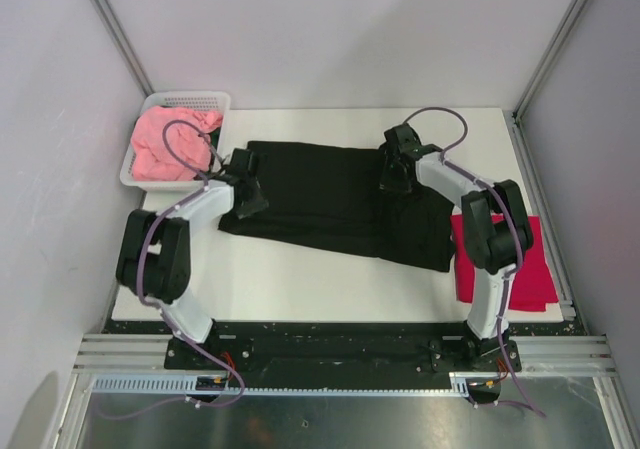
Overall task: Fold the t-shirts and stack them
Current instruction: Fold the flattened tshirt in 1/3 of the way
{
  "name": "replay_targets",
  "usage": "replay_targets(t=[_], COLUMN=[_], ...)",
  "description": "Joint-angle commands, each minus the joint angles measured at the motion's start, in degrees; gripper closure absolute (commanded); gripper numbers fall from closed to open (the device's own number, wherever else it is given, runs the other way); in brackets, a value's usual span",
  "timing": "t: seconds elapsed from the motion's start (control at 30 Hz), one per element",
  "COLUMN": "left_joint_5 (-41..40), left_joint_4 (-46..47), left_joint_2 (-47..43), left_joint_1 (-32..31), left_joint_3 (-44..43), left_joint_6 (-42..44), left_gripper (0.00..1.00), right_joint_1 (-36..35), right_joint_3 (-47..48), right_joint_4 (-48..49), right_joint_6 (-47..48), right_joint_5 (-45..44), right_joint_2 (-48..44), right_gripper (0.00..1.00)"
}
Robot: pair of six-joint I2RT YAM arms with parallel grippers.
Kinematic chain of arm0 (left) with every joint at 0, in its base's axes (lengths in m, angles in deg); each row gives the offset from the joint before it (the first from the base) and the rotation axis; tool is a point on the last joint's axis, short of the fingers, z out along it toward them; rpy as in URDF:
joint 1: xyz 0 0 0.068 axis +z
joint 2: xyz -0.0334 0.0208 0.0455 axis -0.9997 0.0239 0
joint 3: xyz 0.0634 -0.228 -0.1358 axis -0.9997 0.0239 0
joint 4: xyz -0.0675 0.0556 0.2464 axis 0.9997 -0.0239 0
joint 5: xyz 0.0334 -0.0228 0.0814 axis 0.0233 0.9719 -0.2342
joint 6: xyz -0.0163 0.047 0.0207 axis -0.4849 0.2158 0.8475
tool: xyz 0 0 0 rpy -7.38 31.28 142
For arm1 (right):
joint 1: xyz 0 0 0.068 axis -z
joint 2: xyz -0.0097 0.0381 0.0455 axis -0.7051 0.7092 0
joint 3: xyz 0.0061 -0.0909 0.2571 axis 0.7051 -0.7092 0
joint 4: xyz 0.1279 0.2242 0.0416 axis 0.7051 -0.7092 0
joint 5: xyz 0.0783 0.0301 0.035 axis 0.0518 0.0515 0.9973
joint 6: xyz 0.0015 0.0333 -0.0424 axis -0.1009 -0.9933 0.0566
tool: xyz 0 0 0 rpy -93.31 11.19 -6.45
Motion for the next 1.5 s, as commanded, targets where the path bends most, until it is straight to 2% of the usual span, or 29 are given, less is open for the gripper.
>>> replay_targets(t=[0.0,0.1,0.2,0.4,0.53,1.07,1.47], left_joint_5=[-2.2,-0.5,0.6,0.0,0.3,2.0,1.3], left_joint_4=[2.0,2.2,2.2,2.2,2.2,2.1,2.1], left_joint_2=[6.2,10.1,9.8,6.5,4.4,-7.6,-12.2], left_joint_1=[0.4,0.5,0.4,0.4,0.6,1.0,2.7], left_joint_3=[-7.4,-11.9,-13.6,-11.5,-9.2,-0.5,9.6], left_joint_6=[2.8,3.8,3.5,3.3,2.9,1.7,-1.6], left_gripper=[0.59,0.59,0.59,0.57,0.57,0.57,0.57], right_joint_1=[-3.8,-7.4,-11.3,-18.8,-21.3,-21.3,-21.3], right_joint_3=[-1.9,-5.4,-8.7,-10.1,-10.1,-8.2,-7.2], right_joint_4=[-0.6,0.0,1.9,4.2,6.6,9.7,8.8], right_joint_6=[-0.6,-1.4,-1.9,-3.3,-4.3,-4.9,-5.5], right_joint_5=[-0.6,0.5,2.3,4.4,7.4,8.1,8.1], right_joint_2=[-9.2,-12.7,-14.9,-11.8,-9.0,-0.5,0.9], right_gripper=[0.72,0.73,0.72,0.73,0.74,0.74,0.75])
